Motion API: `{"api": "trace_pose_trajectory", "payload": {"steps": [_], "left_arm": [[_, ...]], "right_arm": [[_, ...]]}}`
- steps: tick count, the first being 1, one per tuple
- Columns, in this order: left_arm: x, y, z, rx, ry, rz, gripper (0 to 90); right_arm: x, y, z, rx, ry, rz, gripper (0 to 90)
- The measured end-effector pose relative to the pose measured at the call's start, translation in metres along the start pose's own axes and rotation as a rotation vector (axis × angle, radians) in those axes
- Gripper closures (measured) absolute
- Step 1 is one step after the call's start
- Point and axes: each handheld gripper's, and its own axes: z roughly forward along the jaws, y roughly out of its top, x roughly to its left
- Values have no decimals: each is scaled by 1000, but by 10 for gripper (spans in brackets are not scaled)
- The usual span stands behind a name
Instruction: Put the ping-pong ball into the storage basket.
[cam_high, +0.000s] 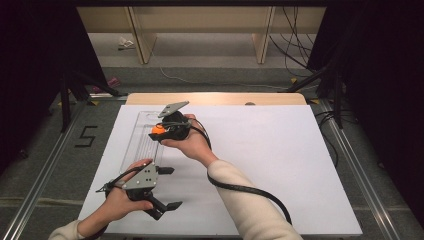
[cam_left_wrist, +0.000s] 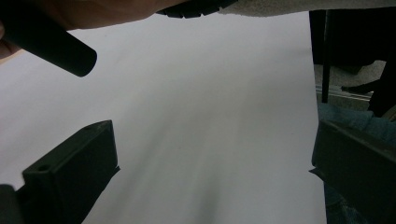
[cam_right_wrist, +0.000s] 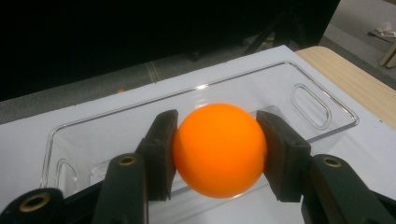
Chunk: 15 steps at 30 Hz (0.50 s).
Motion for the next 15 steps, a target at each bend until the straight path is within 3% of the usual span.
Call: {"api": "trace_pose_trajectory", "payload": {"steps": [15], "left_arm": [[0, 0, 0, 1, 0, 1, 0]], "right_arm": [[1, 4, 10, 19, 12, -9, 515]]}}
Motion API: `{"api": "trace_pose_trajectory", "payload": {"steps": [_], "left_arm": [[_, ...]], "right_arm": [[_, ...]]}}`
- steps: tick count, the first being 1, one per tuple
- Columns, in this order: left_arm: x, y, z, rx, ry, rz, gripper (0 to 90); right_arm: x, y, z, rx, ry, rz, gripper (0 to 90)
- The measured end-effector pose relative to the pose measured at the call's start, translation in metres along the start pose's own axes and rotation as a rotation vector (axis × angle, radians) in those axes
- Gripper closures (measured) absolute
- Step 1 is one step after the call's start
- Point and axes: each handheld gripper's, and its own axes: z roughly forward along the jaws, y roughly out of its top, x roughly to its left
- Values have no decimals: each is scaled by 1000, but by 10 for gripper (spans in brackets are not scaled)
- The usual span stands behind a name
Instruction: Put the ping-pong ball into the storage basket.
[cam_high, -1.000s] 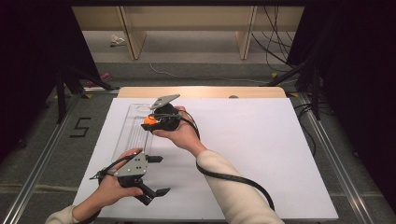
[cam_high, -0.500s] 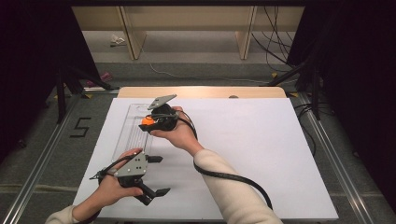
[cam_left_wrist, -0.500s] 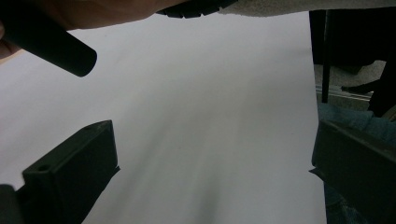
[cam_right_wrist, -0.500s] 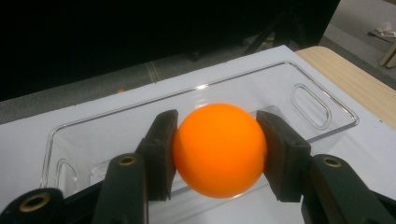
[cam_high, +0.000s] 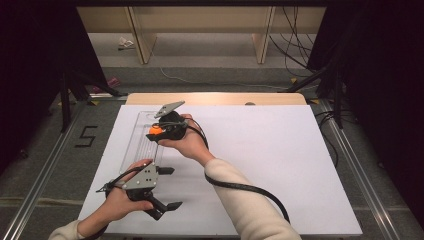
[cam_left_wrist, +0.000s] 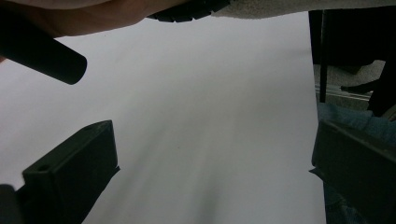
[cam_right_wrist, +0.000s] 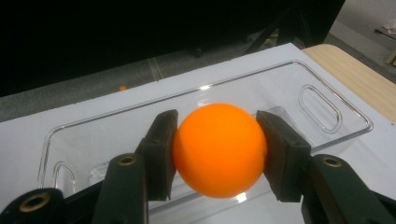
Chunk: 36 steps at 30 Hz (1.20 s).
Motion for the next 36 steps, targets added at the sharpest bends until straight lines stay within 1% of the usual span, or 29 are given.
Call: {"api": "trace_pose_trajectory", "payload": {"steps": [12, 23, 36], "left_arm": [[0, 0, 0, -1, -1, 0, 0], [-1, 0, 0, 0, -4, 1, 0], [-1, 0, 0, -1, -3, 2, 0]], "right_arm": [[3, 5, 10, 9, 18, -8, 515], [4, 7, 19, 17, 24, -11, 515], [5, 8, 26, 31, 31, -16, 514]]}}
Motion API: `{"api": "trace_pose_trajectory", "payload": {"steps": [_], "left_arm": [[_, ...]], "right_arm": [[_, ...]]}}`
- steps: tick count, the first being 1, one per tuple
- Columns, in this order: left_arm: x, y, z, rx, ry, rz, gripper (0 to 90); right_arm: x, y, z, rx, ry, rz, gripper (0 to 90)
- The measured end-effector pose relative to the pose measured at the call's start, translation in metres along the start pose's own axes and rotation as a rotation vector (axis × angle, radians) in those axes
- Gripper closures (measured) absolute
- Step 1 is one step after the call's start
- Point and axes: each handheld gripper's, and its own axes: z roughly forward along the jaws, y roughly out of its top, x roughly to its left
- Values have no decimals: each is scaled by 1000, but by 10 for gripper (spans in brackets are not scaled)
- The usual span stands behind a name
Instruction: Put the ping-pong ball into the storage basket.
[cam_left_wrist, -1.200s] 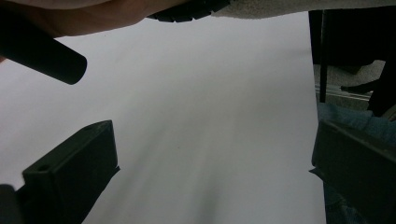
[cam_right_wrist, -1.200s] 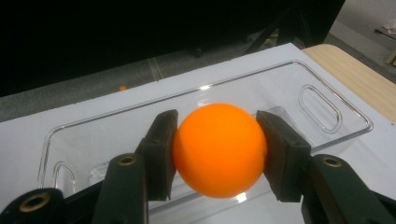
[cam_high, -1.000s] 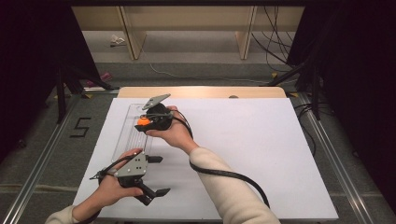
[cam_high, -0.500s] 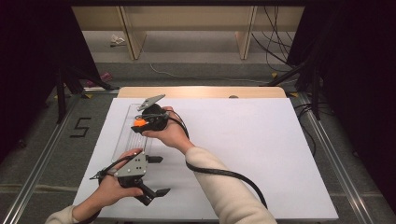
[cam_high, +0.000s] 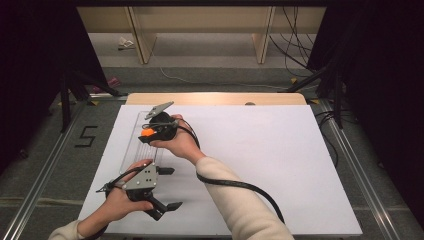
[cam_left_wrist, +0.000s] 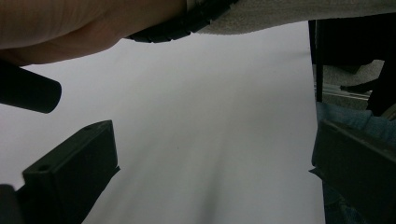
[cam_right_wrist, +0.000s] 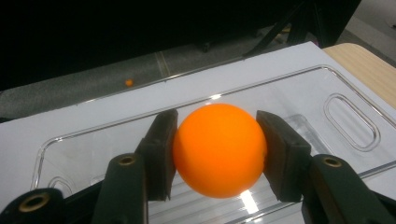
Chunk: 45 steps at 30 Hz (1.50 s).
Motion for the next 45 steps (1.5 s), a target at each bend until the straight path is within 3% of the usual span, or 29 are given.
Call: {"api": "trace_pose_trajectory", "payload": {"steps": [45], "left_arm": [[0, 0, -1, 2, -2, 6, 0]], "right_arm": [[-3, -2, 22, 61, 14, 3, 506]]}}
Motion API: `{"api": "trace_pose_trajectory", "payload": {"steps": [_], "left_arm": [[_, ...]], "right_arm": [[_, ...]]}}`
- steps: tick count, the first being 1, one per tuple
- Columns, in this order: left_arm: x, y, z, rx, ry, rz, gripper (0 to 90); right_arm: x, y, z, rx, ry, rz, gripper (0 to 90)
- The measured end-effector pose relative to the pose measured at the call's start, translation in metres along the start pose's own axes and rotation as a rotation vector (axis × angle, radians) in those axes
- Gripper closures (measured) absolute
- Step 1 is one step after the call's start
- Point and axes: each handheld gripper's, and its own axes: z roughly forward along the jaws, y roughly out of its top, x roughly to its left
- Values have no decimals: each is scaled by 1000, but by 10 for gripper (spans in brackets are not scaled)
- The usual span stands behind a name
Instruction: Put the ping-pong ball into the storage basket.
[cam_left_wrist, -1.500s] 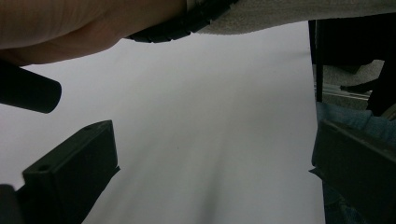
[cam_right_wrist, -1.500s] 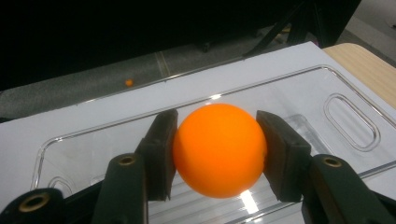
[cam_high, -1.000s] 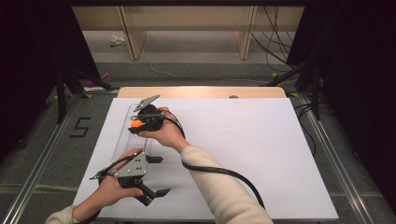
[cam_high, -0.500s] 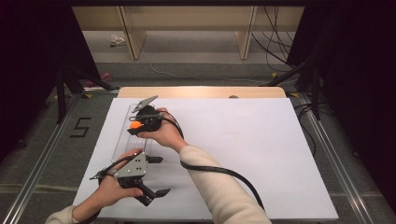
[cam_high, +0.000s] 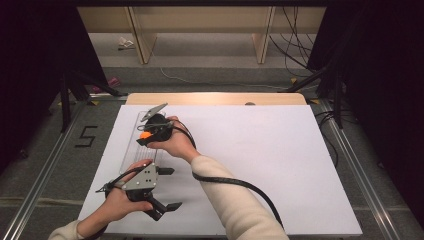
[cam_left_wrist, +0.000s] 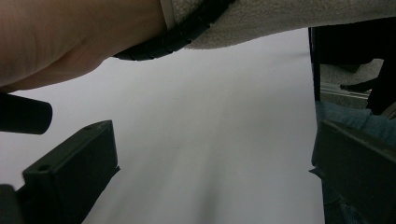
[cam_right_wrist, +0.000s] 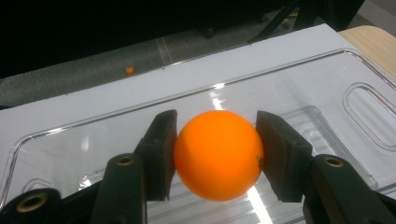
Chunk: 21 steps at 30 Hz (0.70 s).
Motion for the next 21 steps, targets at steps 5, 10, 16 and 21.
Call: {"api": "trace_pose_trajectory", "payload": {"steps": [5, 10, 16, 21], "left_arm": [[0, 0, 0, -1, 1, -1, 0], [0, 0, 0, 0, 0, 0, 0], [0, 0, 0, -1, 1, 0, 0], [0, 0, 0, -2, 1, -2, 0]], "right_arm": [[0, 1, 0, -8, -1, -6, 504], [1, 2, 0, -12, 4, -4, 475], [1, 3, -4, -25, -4, 0, 389], [0, 2, -7, -30, -9, 15, 311]]}}
